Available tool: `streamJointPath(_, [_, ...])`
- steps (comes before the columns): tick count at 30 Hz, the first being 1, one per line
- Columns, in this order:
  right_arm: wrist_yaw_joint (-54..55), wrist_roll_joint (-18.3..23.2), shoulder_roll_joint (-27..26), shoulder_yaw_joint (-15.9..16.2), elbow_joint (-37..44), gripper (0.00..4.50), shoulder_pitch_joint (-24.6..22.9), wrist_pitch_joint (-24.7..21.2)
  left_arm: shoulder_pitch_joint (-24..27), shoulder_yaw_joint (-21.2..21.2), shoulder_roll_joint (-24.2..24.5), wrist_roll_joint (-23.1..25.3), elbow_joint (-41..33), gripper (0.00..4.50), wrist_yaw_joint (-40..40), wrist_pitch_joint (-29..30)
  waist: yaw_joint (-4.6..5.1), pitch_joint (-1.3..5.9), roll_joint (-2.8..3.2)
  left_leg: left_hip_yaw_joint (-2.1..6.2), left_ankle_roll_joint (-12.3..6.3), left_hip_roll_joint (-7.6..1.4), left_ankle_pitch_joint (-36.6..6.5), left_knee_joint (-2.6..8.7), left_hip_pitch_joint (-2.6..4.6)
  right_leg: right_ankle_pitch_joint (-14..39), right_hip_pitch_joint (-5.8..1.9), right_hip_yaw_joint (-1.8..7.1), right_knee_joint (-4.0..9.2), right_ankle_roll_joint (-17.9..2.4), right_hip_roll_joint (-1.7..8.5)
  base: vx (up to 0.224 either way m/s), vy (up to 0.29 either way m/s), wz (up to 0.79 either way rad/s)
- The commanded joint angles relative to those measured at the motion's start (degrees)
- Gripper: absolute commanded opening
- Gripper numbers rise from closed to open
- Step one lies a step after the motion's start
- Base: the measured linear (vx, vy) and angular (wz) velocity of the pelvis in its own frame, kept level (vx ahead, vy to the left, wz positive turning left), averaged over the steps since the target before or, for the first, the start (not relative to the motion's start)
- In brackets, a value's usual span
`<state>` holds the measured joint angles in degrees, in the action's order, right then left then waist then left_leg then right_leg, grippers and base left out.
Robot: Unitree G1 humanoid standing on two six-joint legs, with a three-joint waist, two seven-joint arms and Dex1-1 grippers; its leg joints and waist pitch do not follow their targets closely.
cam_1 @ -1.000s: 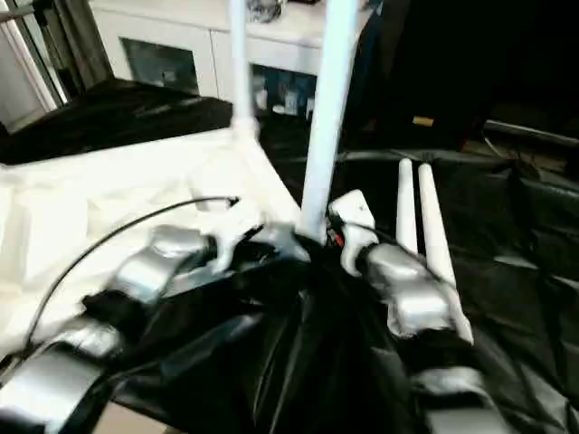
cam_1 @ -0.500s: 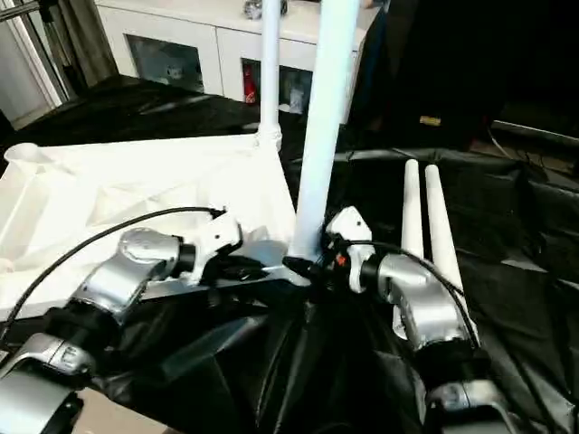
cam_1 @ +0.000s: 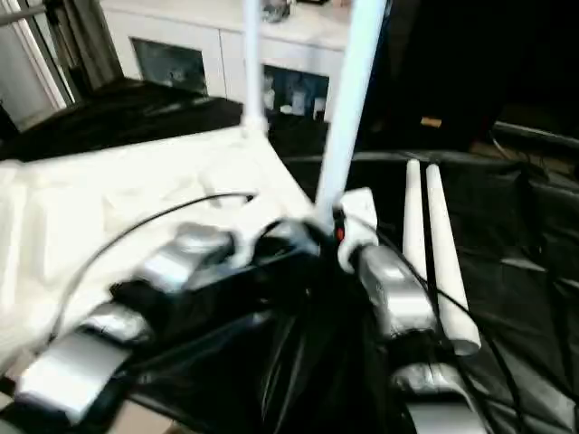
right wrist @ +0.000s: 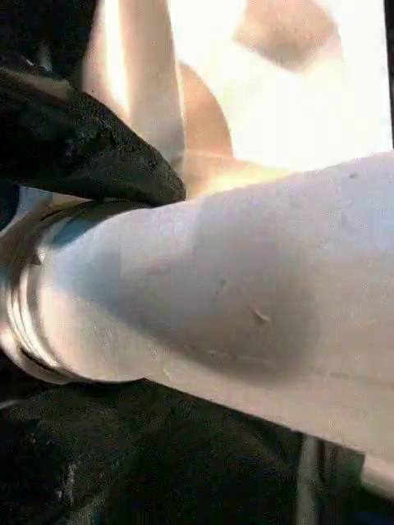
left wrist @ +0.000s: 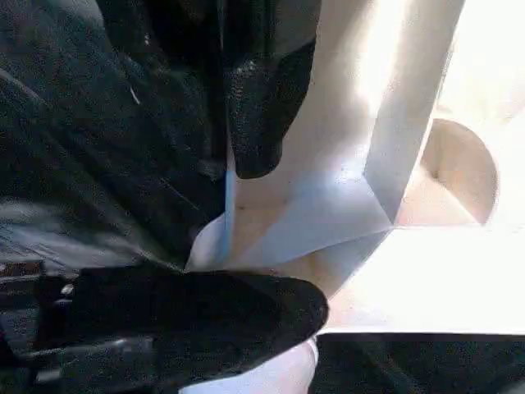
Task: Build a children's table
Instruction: Rotate leg to tighten
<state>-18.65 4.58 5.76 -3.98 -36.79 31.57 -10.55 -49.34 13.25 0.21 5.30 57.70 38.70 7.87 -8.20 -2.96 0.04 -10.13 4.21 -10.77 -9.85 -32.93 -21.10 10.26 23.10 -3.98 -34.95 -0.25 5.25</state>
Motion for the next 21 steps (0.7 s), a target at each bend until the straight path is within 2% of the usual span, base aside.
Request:
streamJointPath(1, [-1.6, 0.6, -3.8, 2.9, -1.9, 3.39, -1.5, -1.4, -4.1, -3.0, -1.0, -1.1, -0.3, 0.00, -5.5, -4.2, 0.08, 4.03, -0.08, 0.69, -1.53, -1.84, -10.8, 3.60, 0.51, 9.9, -2.88, 2.53, 4.56, -10.7, 3.49, 0.000, 0.000, 0.00])
streamJointPath(2, [-1.6, 0.6, -3.9, 2.9, -1.8, 3.42, -1.5, -1.4, -4.1, -2.9, -1.0, -1.0, -0.2, 0.00, -5.4, -4.3, 0.12, 4.03, -0.15, 0.73, -2.07, -1.82, -9.9, 3.57, 0.22, 7.3, -3.15, 2.46, 4.20, -11.3, 3.39, 0.000, 0.000, 0.00])
streamJointPath(4, [-1.0, -0.9, -3.8, 3.7, -1.6, 3.48, -1.6, -0.5, -4.7, -2.8, -1.5, -1.0, 1.7, 0.00, -4.8, -6.1, 0.29, 4.01, -0.12, 0.73, -2.50, -1.80, -9.9, 3.54, 0.18, 6.1, -3.21, 2.36, 4.15, -11.6, 3.36, 0.000, 0.000, 0.00])
streamJointPath(7, [2.0, -3.9, -2.6, 4.9, -0.2, 3.48, -2.6, 1.8, -4.5, -2.4, -1.4, -0.5, 2.4, 0.00, -4.9, -7.7, 0.40, 3.91, -0.21, 0.70, -2.21, -1.84, -10.4, 3.65, 0.28, 7.6, -3.25, 2.37, 4.32, -11.5, 3.44, 0.000, 0.000, 0.00])
streamJointPath(11, [2.6, -0.9, -0.7, 1.0, 6.2, 3.48, -5.6, 1.5, -4.2, -2.7, -1.5, -0.2, 3.1, 0.00, -6.6, -12.4, 0.13, 3.73, -0.45, 0.68, -3.01, -1.92, -11.8, 3.75, 0.37, 10.7, -3.30, 2.50, 4.78, -10.4, 3.54, 0.000, 0.000, 0.00])
streamJointPath(12, [2.4, -0.4, -0.2, 0.5, 7.7, 3.55, -6.4, 1.3, -4.3, -3.1, -1.5, -0.3, 3.2, 0.45, -7.9, -13.1, 0.11, 3.80, -0.47, 0.73, -3.19, -1.94, -11.4, 3.71, 0.30, 10.4, -3.30, 2.49, 4.67, -10.3, 3.56, 0.000, 0.000, 0.00])
streamJointPath(15, [0.1, 1.2, 1.6, -0.9, 13.3, 3.55, -9.7, 0.0, -4.0, -5.0, -1.3, -2.1, 2.0, 0.56, -8.0, -13.8, -0.10, 3.91, -0.34, 0.72, -3.94, -1.96, -10.0, 3.49, 0.16, 8.2, -3.35, 2.48, 4.42, -10.9, 3.59, 0.000, 0.000, 0.00])
streamJointPath(16, [-0.8, 1.6, 2.0, -1.2, 14.8, 3.55, -10.6, -0.3, -3.9, -5.3, -1.1, -2.2, 1.6, 0.80, -8.7, -14.5, -0.23, 4.06, -0.37, 0.78, -4.75, -2.25, -8.7, 3.35, 0.15, 3.9, -3.30, 2.41, 3.95, -12.4, 3.53, 0.000, 0.000, 0.00])
streamJointPath(17, [-1.6, 1.9, 2.4, -1.1, 16.0, 3.55, -11.4, -0.6, -3.6, -5.3, -0.6, -2.1, 1.0, 0.80, -8.7, -14.6, -0.24, 4.01, -0.12, 0.83, -4.80, -2.16, -8.7, 3.35, -0.06, 3.5, -3.38, 2.31, 3.85, -12.6, 3.46, 0.000, 0.000, 0.00])
streamJointPath(18, [-2.8, 1.9, 3.1, -0.5, 17.8, 3.55, -12.5, -0.9, -2.9, -4.7, 0.8, -0.6, -0.7, 0.94, -9.7, -14.1, -0.17, 4.01, 0.37, 0.84, -4.74, -2.16, -9.3, 3.33, 0.09, 3.8, -3.28, 2.28, 3.85, -12.4, 3.44, 0.000, 0.000, 0.00])
streamJointPath(19, [-3.5, 1.4, 3.9, 0.5, 19.1, 3.55, -13.4, -1.0, -1.8, -3.8, 2.6, 1.0, -2.8, 1.01, -10.3, -12.6, 0.18, 3.85, -0.04, 0.83, -4.81, -2.09, -9.9, 3.42, -0.17, 4.2, -3.46, 2.27, 3.97, -11.9, 3.39, 0.000, 0.000, 0.00])
streamJointPath(20, [-3.5, 1.4, 3.9, 0.5, 19.1, 3.55, -13.4, -1.0, -1.8, -3.8, 2.6, 1.0, -2.8, 1.02, -10.3, -12.6, 0.24, 3.83, -0.09, 0.92, -4.62, -2.16, -10.1, 3.57, -0.16, 4.9, -3.60, 2.23, 4.02, -11.5, 3.41, 0.000, 0.000, 0.00])
streamJointPath(21, [-4.1, 1.1, 4.6, 1.3, 20.0, 3.55, -14.1, -1.0, -0.8, -3.3, 4.1, 2.3, -4.9, 1.24, -11.0, -11.0, 0.38, 3.81, -0.14, 0.84, -4.38, -2.11, -10.4, 3.51, -0.07, 6.3, -3.57, 2.25, 4.13, -11.0, 3.45, 0.000, 0.000, 0.00])
